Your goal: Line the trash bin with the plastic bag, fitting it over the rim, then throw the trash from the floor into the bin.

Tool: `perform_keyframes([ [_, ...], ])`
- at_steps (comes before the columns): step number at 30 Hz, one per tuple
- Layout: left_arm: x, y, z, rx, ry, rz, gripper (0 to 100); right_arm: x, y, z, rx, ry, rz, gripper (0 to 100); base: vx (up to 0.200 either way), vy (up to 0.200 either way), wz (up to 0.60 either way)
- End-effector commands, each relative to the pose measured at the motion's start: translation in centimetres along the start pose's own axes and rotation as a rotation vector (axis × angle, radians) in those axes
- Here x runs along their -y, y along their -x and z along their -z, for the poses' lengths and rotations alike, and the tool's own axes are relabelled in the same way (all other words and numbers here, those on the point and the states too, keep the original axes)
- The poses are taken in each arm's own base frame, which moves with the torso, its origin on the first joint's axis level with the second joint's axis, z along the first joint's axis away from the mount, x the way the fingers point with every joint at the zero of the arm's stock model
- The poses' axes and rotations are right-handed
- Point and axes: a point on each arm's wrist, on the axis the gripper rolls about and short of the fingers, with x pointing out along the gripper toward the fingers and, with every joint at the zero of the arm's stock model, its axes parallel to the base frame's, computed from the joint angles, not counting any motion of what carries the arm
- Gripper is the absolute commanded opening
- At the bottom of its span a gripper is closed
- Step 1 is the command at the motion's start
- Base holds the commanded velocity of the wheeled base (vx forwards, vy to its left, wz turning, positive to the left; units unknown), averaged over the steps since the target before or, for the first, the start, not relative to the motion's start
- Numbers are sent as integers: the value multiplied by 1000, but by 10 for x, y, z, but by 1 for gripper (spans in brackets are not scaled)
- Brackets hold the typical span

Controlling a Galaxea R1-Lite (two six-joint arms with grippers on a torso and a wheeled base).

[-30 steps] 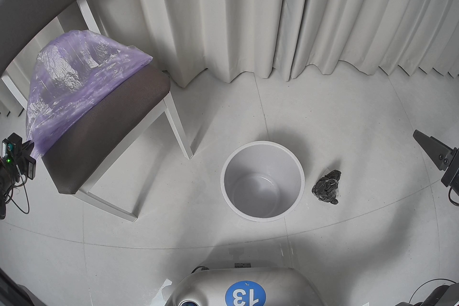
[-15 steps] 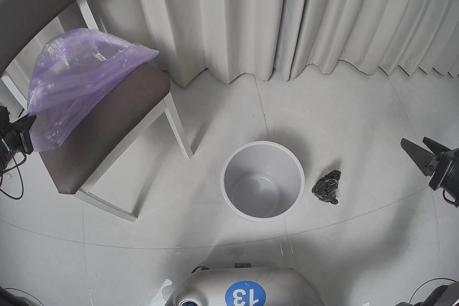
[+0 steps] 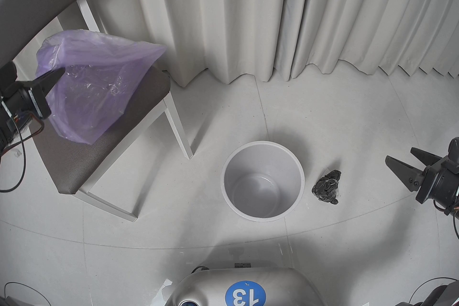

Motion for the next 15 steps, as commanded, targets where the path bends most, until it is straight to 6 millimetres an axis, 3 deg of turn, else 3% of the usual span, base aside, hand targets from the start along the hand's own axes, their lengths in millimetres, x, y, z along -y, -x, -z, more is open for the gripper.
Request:
perform_keyframes([
  [1,46,-9,-48,96,132,133,0,-11,-5,9,-49,22,-76,100,0,0,0],
  [7,66,-6,-78,108,228,223,0,-18,-15,12,-84,60,-105,100,0,0,0],
  [12,74,-1,-88,125,246,273,0,-26,-22,11,-86,59,-141,100,0,0,0],
  [15,86,18,-98,119,275,365,0,-33,-37,7,-57,54,-138,100,0,0,0],
])
